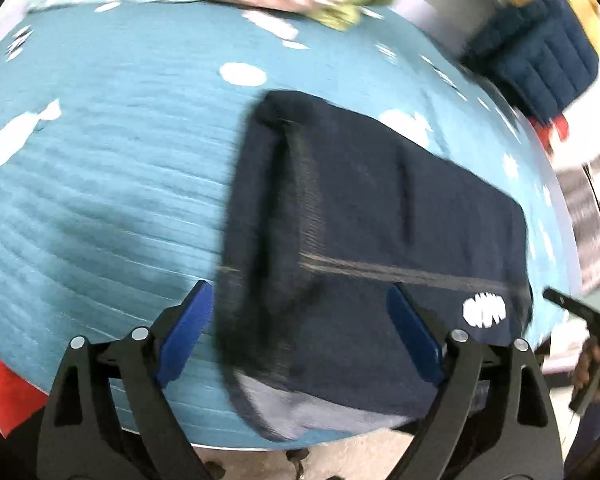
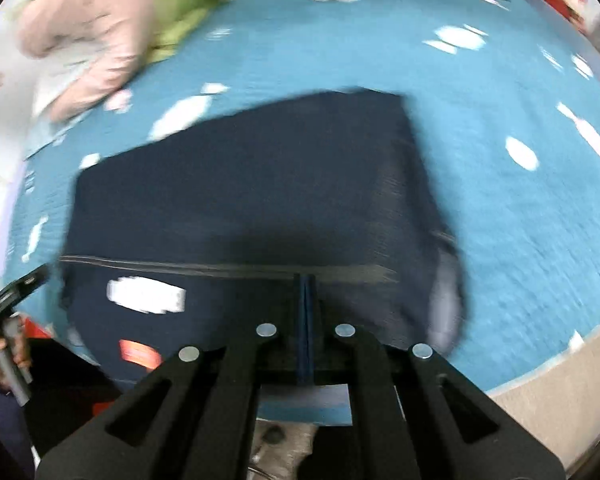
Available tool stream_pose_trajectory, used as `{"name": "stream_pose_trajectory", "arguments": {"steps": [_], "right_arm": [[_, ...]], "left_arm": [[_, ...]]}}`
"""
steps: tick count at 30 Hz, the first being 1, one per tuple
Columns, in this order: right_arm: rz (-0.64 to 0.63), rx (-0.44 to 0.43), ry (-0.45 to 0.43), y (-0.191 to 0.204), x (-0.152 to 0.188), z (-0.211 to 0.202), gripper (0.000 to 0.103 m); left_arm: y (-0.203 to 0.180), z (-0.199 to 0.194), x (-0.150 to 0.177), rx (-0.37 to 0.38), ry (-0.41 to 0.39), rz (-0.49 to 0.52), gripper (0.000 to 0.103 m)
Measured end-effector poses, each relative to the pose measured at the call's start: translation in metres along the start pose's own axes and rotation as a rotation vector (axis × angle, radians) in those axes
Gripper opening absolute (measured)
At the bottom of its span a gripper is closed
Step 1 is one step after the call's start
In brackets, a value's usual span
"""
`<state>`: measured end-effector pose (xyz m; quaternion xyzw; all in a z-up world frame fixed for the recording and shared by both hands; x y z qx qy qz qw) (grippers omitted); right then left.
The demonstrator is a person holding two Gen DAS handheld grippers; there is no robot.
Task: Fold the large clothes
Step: 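Grasp the folded jacket edge with the left tool while the right tool presses the jacket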
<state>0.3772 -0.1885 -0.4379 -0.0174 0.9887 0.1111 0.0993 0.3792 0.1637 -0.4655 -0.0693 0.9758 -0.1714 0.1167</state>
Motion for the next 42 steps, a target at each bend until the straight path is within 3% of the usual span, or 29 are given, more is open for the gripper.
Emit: {"name": "stream_pose_trajectory", "arguments": {"steps": [7,11,13,15,17,19,20,23,26,30,32,35,38,42], "right_arm": [[-0.054,-0.097,0.033,0.056,-0.006,0.029,0.004],[-0.035,-0.137,0.039,0.061,-0.023,0.033,0.004],[-0.021,-0.155,0.028,0.072,-0.035,0.035,0.004],[0.007,-0.186,0.019,0.079,-0.047,0.04,0.004],[0.037,-0.201,0.015,0.083,-0.059,0.048,0.004],[0.058,-0.212,0.008,0.089,-0.069,0.054,0.004],[0.062,-0.219,0.006,0.092,-0.073,0.056,0.004],[0.076,-0.217,-0.015,0.099,-0.086,0.062,0.004],[0.116,-0.156,-0.015,0.092,-0.097,0.074,0.004],[0.153,-0.173,0.009,0.088,-0.104,0.094,0.001],[0.189,-0.17,0.083,0.081,-0.1,0.119,0.0],[0.243,-0.221,0.109,0.073,-0.099,0.135,0.0],[0.242,-0.24,0.12,0.072,-0.098,0.125,0.0],[0.162,-0.229,0.187,0.079,-0.056,0.091,0.0]], "left_arm": [[0.036,0.036,0.007,0.083,0.104,-0.128,0.089],[0.025,0.038,0.01,0.08,0.077,-0.097,0.092],[0.016,0.041,0.015,0.115,0.097,-0.076,0.092],[0.011,0.046,0.018,0.086,0.09,-0.05,0.091],[0.011,0.046,0.02,0.085,0.074,-0.048,0.083],[0.002,0.046,0.02,0.129,0.063,-0.046,0.059],[0.001,0.045,0.023,0.161,0.073,-0.047,0.056],[0.0,0.045,0.027,0.152,0.085,-0.024,0.056],[0.0,0.046,0.025,0.161,0.082,-0.051,0.052],[0.01,0.044,0.027,0.175,0.081,-0.062,0.047],[0.014,0.044,0.025,0.205,0.095,-0.079,0.047],[0.013,0.046,0.022,0.222,0.097,-0.081,0.047],[0.007,0.047,0.022,0.182,0.086,-0.046,0.04],[0.001,0.043,0.021,0.183,0.076,-0.033,0.03]]}}
Point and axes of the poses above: each gripper's, at about its wrist camera, not at the fingertips, and z roughly the way its jaws point, y to its left, x to its underside, the point moved 9 cm from there along z, roughly the way its jaws point, and after that the axes turned 8 degrees about y, right-handed, at the moved point
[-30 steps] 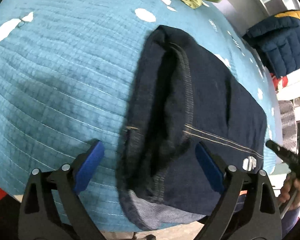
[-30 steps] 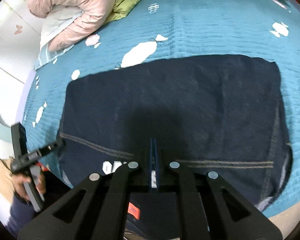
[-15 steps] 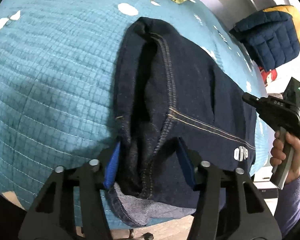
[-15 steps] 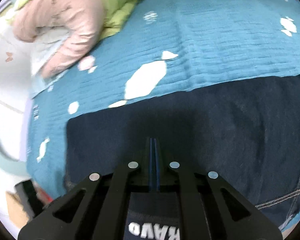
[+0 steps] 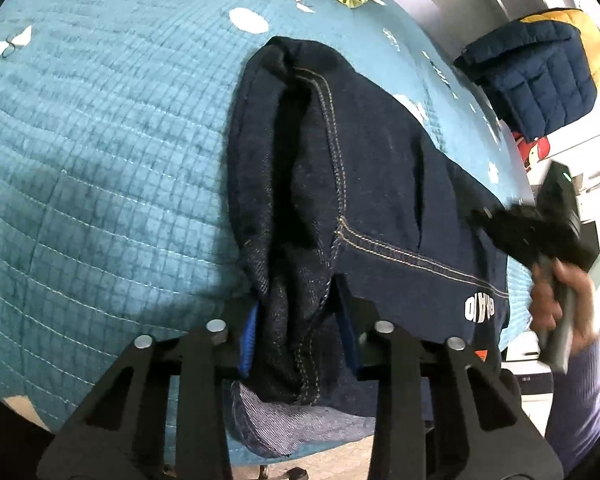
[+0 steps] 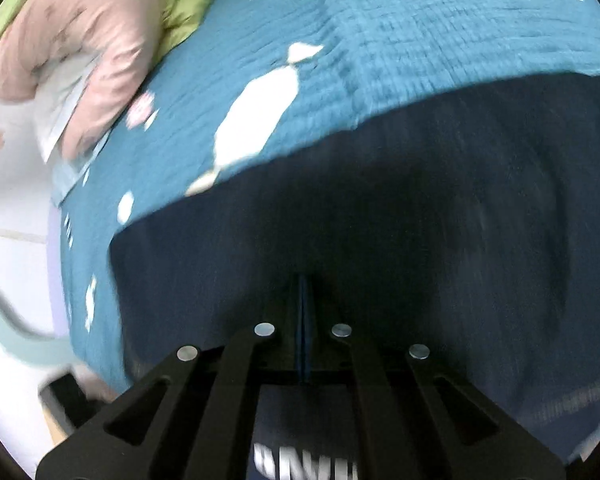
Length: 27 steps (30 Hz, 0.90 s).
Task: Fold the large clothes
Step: 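Grasp the folded jacket edge with the left tool while the right tool presses the jacket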
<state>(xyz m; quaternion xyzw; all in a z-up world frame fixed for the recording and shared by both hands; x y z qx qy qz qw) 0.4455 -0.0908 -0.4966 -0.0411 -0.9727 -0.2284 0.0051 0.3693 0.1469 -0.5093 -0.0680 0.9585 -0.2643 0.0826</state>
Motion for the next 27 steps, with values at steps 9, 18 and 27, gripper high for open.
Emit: {"name": "stream_pose_trajectory", "arguments": {"steps": [9,18,27], "right_arm": [[-0.004,0.04,0.004,-0.025,0.051,0.023,0.0],[-0.026,0.047,0.045,-0.026,0.128,0.006,0.003],[-0.212,-0.029,-0.271,0.011,0.155,-0.035,0.027]], "left_arm": [[-0.033,-0.027,-0.008,0.038,-0.054,0.069,0.02],[-0.105,-0.061,-0.004,0.126,-0.104,0.141,0.019],[-0.143,-0.066,0.001,0.108,-0.085,0.184,0.019]]}}
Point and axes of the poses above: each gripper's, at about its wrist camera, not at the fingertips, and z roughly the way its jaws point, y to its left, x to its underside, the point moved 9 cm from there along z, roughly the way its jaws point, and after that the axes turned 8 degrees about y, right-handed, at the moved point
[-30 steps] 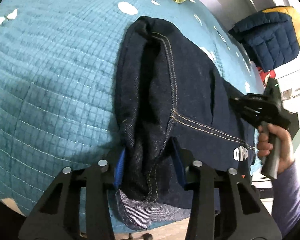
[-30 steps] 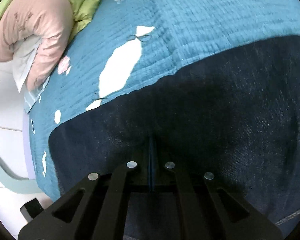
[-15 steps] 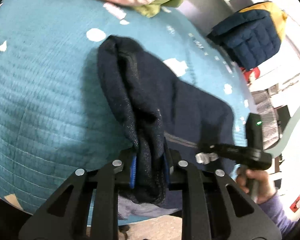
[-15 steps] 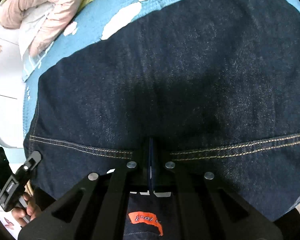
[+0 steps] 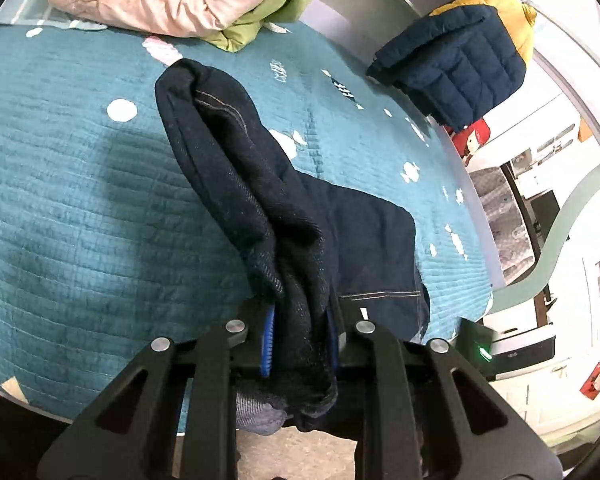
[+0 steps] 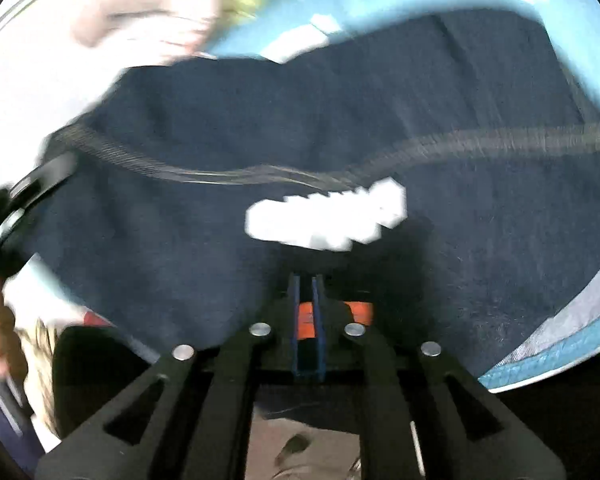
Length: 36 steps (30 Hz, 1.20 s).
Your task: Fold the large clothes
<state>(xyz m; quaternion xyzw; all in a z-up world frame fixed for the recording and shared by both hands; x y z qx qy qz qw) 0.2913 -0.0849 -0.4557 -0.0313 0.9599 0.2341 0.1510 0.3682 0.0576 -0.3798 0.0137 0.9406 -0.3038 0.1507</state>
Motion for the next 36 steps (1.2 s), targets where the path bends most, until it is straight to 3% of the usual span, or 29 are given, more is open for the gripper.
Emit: {"name": "stream_pose_trajectory", "arguments": {"steps": [1,3,6,11,14,21,23,25,26,28,31,36], "right_arm": [[-0.035,-0.005,-0.034,0.013,0.001,-0.009,0.045],[-0.127,0.009,-0.134,0.044,0.001,-0.027,0.06],[-0.228,0.042,-0.211,0.078,0.008,-0.034,0.07],[-0.352,0.173,-0.234,0.112,0.03,-0.005,0.073],[-0.399,0.194,-0.23,0.122,0.038,0.012,0.077],[-0.442,0.306,-0.214,0.125,0.022,0.056,0.077],[-0.443,0.322,-0.226,0.124,0.015,0.057,0.072],[-0.386,0.304,-0.217,0.115,0.009,0.053,0.035],[-0.338,0.273,-0.21,0.106,0.005,0.048,0.024],[-0.267,0.204,-0.22,0.093,0.001,0.031,0.012],[-0.2,0.162,-0.266,0.075,-0.005,-0.003,0.009],[-0.016,0.081,-0.347,0.025,-0.016,-0.065,0.009]], "left_arm": [[-0.002,0.0,0.0,-0.006,0.003,0.003,0.019],[-0.008,0.002,-0.001,-0.014,0.018,0.008,0.019],[-0.01,0.004,-0.003,-0.02,0.04,0.01,0.019],[-0.009,0.006,-0.005,-0.039,0.072,0.018,0.019],[-0.008,0.007,-0.006,-0.045,0.084,0.021,0.019],[-0.003,0.01,-0.007,-0.039,0.102,0.015,0.019],[-0.001,0.01,-0.008,-0.046,0.11,0.015,0.019],[-0.004,0.01,-0.009,-0.051,0.111,0.023,0.019],[-0.005,0.01,-0.01,-0.058,0.115,0.029,0.019],[-0.011,0.012,-0.011,-0.061,0.119,0.035,0.019],[-0.033,0.012,-0.016,-0.03,0.11,0.066,0.019],[-0.112,0.031,-0.029,0.034,0.109,0.183,0.019]]}}
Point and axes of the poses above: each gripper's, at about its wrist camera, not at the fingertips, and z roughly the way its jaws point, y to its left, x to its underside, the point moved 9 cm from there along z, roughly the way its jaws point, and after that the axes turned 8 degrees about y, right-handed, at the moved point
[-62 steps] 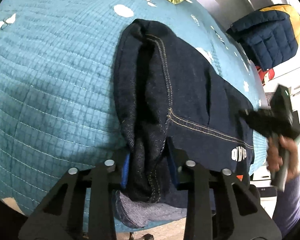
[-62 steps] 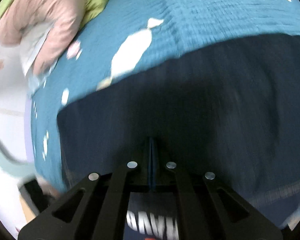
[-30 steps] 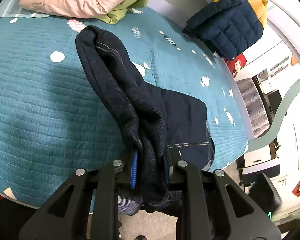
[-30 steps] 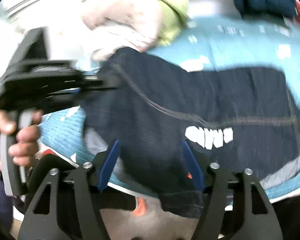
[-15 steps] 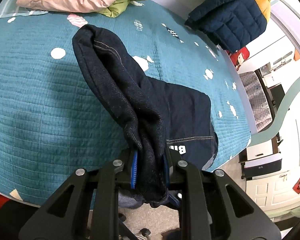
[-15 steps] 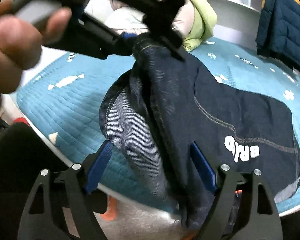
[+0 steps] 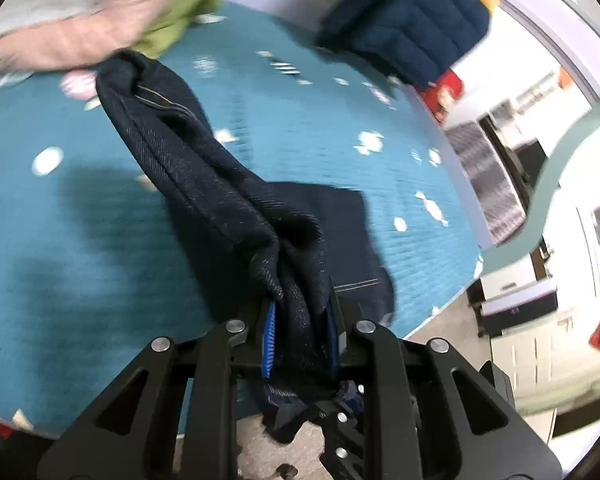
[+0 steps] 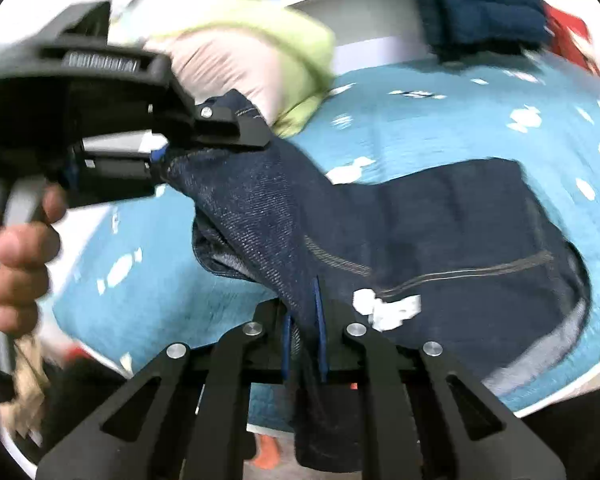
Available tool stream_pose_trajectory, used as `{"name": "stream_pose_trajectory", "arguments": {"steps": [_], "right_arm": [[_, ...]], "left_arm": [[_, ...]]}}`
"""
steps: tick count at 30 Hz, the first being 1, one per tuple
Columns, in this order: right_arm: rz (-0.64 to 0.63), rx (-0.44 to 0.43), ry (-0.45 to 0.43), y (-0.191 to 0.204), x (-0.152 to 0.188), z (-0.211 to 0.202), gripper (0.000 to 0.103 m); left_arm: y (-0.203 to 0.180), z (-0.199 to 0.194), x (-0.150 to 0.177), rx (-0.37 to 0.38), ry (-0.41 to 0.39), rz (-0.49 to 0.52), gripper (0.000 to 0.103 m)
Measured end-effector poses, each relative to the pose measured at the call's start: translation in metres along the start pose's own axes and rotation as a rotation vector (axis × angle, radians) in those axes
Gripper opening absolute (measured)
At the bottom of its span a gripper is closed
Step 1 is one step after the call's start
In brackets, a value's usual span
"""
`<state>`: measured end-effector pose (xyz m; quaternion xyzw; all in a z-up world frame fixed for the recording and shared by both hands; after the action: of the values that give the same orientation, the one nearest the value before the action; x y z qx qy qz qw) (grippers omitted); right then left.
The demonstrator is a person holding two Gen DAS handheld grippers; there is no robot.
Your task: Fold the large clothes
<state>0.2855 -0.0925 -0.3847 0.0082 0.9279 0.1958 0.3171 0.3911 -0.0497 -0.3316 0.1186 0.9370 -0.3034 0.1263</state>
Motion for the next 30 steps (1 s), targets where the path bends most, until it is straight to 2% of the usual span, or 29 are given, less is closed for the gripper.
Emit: {"name": "stream_pose_trajectory", "arguments": {"steps": [4,7,10,13,15,16,18,20,22,23,25,26,30], "right_arm": [[0.185,-0.035,-0.028,-0.058,-0.014,-0.027,0.01],[0.275,-0.013,-0.043,-0.102,-0.015,-0.041,0.009],[0.383,-0.026,-0.009,-0.14,-0.009,-0.041,0.01],[0.507,-0.05,0.044,-0.177,0.008,-0.026,0.016],[0.587,-0.057,0.069,-0.201,0.02,-0.017,0.028],[0.627,-0.07,0.084,-0.209,0.026,-0.013,0.03],[0.681,-0.045,0.108,-0.226,0.036,-0.01,0.03],[0.731,-0.031,0.135,-0.234,0.043,-0.01,0.032],[0.713,-0.009,0.123,-0.235,0.039,-0.02,0.035],[0.696,0.01,0.118,-0.235,0.037,-0.027,0.039],[0.665,0.061,0.104,-0.238,0.035,-0.043,0.04],[0.655,0.094,0.109,-0.242,0.035,-0.05,0.041],[0.559,0.19,0.029,-0.243,0.015,-0.086,0.041]], "left_arm": [[-0.062,0.034,-0.016,0.041,0.036,0.088,0.019],[-0.11,0.077,-0.025,0.083,0.09,0.136,0.019],[-0.143,0.122,-0.026,0.055,0.147,0.205,0.019],[-0.156,0.168,-0.02,0.044,0.224,0.21,0.023],[-0.157,0.188,-0.016,0.031,0.251,0.213,0.023],[-0.159,0.191,-0.014,0.059,0.243,0.205,0.024],[-0.16,0.185,-0.016,0.118,0.205,0.187,0.024],[-0.151,0.173,-0.023,0.143,0.166,0.163,0.024],[-0.134,0.162,-0.028,0.097,0.131,0.149,0.025],[-0.122,0.159,-0.028,0.052,0.125,0.156,0.025],[-0.099,0.157,-0.023,-0.021,0.12,0.145,0.025],[-0.087,0.159,-0.015,-0.037,0.14,0.132,0.026],[-0.06,0.174,0.023,-0.075,0.205,0.109,0.028]]}}
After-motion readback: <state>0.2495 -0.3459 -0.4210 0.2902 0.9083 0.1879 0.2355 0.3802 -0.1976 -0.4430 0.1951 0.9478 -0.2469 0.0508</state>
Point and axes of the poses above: each gripper's, at about its wrist camera, not at the fingertips, and z roughly the way its jaws point, y to its left, x to its underside, the point moved 9 cm from there along z, roughly the way its jaws point, and after that the axes turned 8 degrees about y, right-handed, at the moved point
